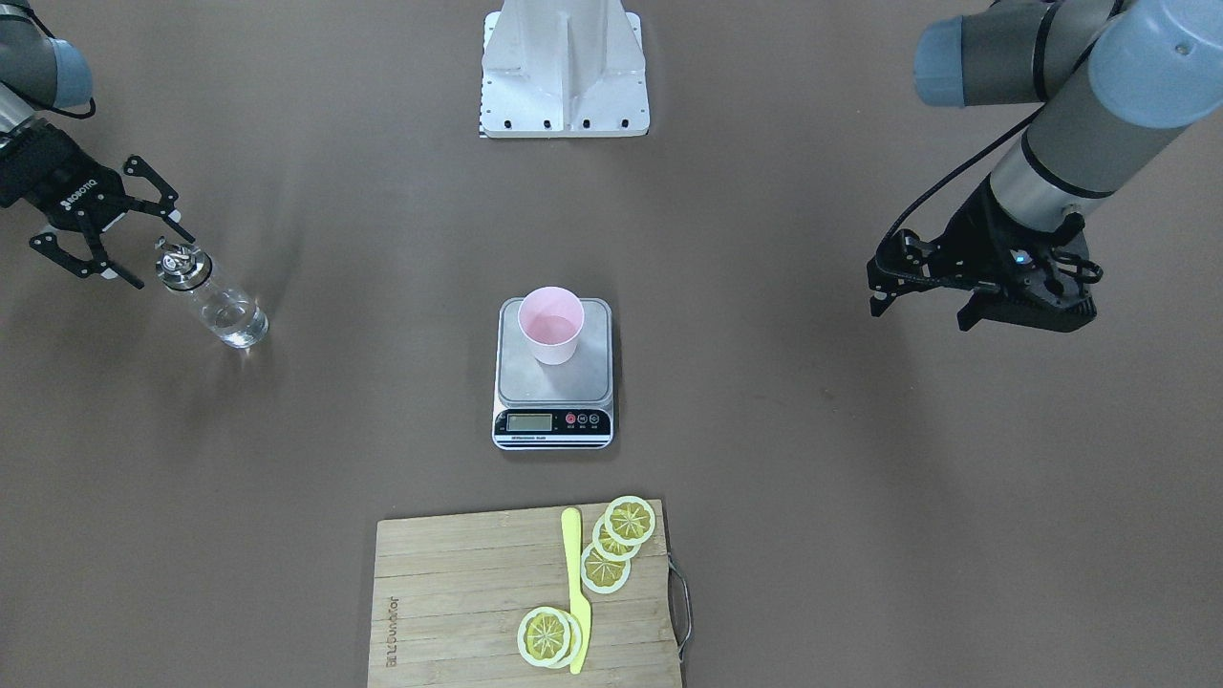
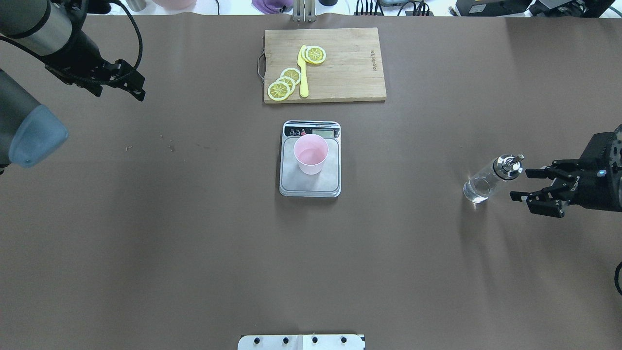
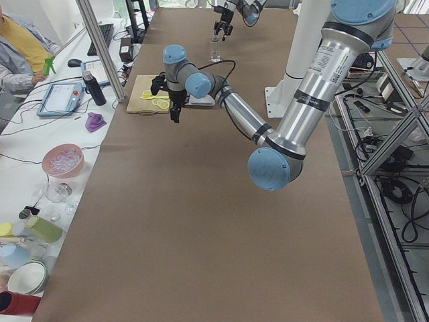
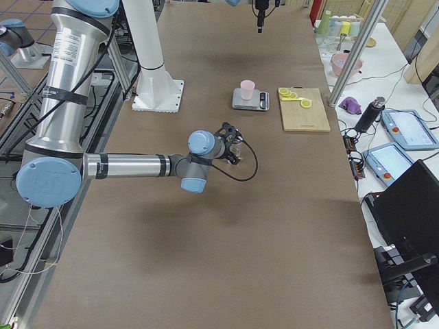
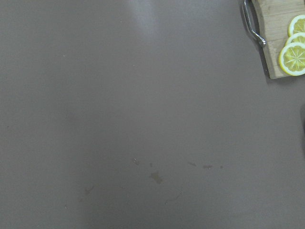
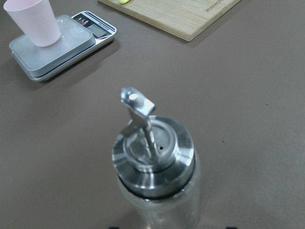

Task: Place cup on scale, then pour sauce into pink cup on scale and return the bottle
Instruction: 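Reach the right gripper to the glass sauce bottle and grasp it, then lift the sauce bottle with the right gripper and carry it over the cup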

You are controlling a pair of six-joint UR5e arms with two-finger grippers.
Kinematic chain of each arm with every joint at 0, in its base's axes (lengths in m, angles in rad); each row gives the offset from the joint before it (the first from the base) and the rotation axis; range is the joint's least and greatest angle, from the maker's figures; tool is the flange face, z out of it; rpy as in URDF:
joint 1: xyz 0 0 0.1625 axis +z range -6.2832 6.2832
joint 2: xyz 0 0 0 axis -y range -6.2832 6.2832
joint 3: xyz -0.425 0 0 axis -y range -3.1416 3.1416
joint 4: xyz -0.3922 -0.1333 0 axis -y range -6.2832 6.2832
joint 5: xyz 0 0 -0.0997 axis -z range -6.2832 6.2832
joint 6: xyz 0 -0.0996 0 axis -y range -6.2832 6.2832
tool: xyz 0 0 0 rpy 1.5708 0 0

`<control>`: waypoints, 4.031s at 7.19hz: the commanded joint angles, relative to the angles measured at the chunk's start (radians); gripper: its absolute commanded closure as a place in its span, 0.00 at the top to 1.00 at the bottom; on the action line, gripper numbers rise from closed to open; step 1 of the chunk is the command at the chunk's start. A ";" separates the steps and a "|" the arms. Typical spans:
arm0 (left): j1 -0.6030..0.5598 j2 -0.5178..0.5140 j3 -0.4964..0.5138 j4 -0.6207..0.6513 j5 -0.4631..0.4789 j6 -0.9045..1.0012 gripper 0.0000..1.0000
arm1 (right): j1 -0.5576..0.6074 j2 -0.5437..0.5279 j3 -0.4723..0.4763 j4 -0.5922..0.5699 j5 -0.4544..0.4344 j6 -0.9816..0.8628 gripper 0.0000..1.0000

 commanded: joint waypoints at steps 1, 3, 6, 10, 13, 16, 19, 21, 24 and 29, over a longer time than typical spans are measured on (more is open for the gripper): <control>0.000 -0.003 0.003 0.000 0.017 -0.001 0.98 | -0.039 0.013 -0.011 0.010 -0.084 0.039 0.79; 0.001 -0.004 0.003 0.000 0.017 -0.003 0.98 | -0.050 0.044 -0.030 0.011 -0.147 0.053 0.79; 0.001 -0.007 0.003 0.000 0.023 -0.009 0.98 | -0.096 0.087 -0.054 0.014 -0.167 0.097 0.80; 0.001 -0.007 0.003 0.000 0.023 -0.010 0.98 | -0.123 0.122 -0.106 0.051 -0.210 0.096 0.79; 0.001 -0.009 0.000 0.002 0.023 -0.013 0.97 | -0.125 0.176 -0.260 0.227 -0.249 0.099 0.69; 0.004 -0.009 0.000 0.003 0.025 -0.017 0.98 | -0.125 0.176 -0.260 0.269 -0.254 0.099 0.56; 0.004 -0.045 -0.003 0.063 0.025 -0.017 0.97 | -0.128 0.181 -0.251 0.275 -0.288 0.085 0.00; 0.001 -0.042 -0.004 0.063 0.025 -0.015 0.98 | -0.128 0.202 -0.245 0.252 -0.291 0.083 0.00; -0.002 -0.035 -0.003 0.063 0.029 0.000 0.98 | -0.128 0.280 -0.060 -0.161 -0.324 -0.028 0.00; -0.052 0.016 0.002 0.061 0.052 0.236 0.98 | -0.399 0.577 0.271 -1.230 -0.705 -0.042 0.00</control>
